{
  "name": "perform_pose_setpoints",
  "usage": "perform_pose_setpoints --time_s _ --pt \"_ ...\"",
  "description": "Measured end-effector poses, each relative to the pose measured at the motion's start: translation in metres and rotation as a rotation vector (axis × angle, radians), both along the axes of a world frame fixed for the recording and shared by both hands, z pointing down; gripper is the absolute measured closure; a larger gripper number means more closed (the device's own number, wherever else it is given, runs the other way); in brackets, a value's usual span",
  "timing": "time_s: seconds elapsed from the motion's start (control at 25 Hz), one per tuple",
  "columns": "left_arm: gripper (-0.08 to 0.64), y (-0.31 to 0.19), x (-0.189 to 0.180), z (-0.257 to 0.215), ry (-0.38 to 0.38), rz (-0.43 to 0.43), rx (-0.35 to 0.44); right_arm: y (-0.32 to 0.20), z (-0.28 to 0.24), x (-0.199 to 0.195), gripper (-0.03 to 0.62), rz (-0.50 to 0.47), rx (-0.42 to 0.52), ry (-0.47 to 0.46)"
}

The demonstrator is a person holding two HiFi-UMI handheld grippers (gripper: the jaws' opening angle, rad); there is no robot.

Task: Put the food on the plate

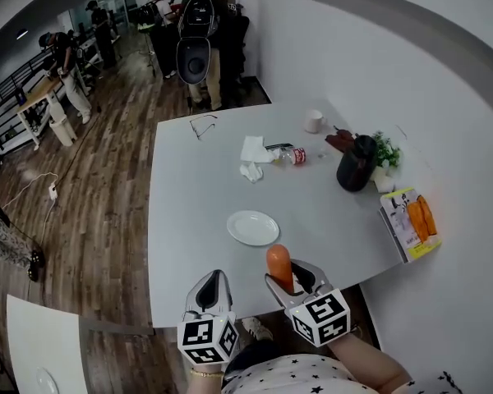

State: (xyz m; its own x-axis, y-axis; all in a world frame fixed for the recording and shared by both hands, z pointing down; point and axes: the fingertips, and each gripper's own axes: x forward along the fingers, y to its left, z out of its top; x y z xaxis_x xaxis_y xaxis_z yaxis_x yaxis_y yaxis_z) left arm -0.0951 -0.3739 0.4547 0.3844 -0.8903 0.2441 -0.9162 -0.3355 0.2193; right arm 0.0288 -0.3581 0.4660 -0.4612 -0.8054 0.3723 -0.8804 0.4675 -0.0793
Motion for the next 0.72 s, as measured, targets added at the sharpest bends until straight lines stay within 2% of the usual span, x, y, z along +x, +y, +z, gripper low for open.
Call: perform_pose_setpoints --time_s 0.16,0.28,0.48,0.72 --pt "0.552 -0.044 0.004 0.006 -0.018 0.021 -0.010 -0.056 0.019 0.004 0.377 -0.056 -0.041 0.083" --pt "0.552 -0.067 0.005 0.012 -0.014 0.033 -0.023 -0.092 0.043 0.000 0.377 -0.142 -0.096 0.197" --pt "0.552 -0.092 0.003 0.023 -0.027 0.048 -0.040 -0.145 0.099 -0.007 0.377 -0.345 -0.255 0.457" --pt "0.552 -0.109 -0.008 0.033 -0.028 0.024 -0.078 -0.190 0.156 -0.020 0.377 -0.503 -0.435 0.669"
